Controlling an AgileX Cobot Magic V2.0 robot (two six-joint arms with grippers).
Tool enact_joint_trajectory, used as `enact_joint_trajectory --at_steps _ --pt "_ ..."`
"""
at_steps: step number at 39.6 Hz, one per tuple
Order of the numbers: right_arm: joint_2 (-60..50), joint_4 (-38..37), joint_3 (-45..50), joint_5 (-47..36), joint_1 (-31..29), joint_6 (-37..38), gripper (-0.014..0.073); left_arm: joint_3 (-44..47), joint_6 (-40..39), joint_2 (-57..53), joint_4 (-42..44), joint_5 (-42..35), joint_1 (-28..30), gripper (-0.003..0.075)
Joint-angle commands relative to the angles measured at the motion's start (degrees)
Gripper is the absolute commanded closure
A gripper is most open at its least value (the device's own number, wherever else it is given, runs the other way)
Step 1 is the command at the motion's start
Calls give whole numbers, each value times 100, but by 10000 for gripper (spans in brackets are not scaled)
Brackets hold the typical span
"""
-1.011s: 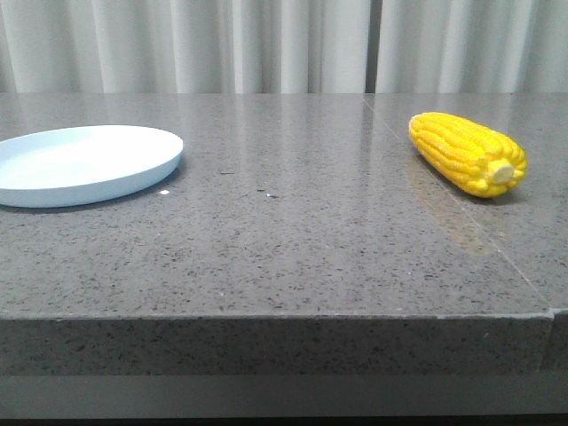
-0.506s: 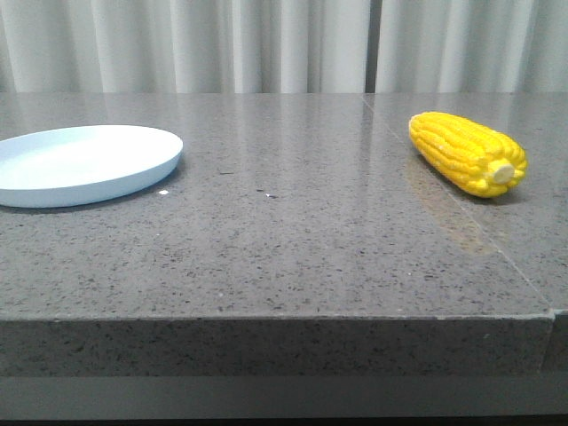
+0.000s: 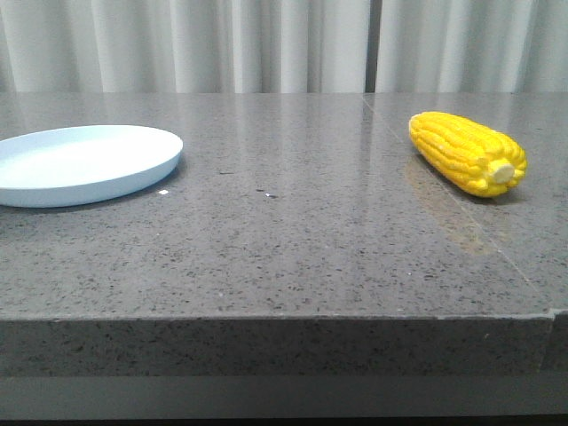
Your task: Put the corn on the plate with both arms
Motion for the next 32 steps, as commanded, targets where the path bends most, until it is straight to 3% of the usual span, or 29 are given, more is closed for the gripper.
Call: enact_joint_trajectory --at_steps 1,7,17,27,32 --pt "62 24 -200 -509 -35 -49 76 -811 -21 628 -32 591 -58 48" --pt "62 24 -200 -509 -35 -49 76 -1624 -21 1651 -32 1562 -58 48" --pt "62 24 -200 -509 -35 -49 76 -2024 -21 2790 -22 1698 -58 48" --pt "62 24 -194 -509 -35 -49 76 -2032 -21 3209 -32 1698 -58 51" --pt "62 24 -194 -509 -35 -49 76 -2032 -21 3209 -68 1698 -58 143"
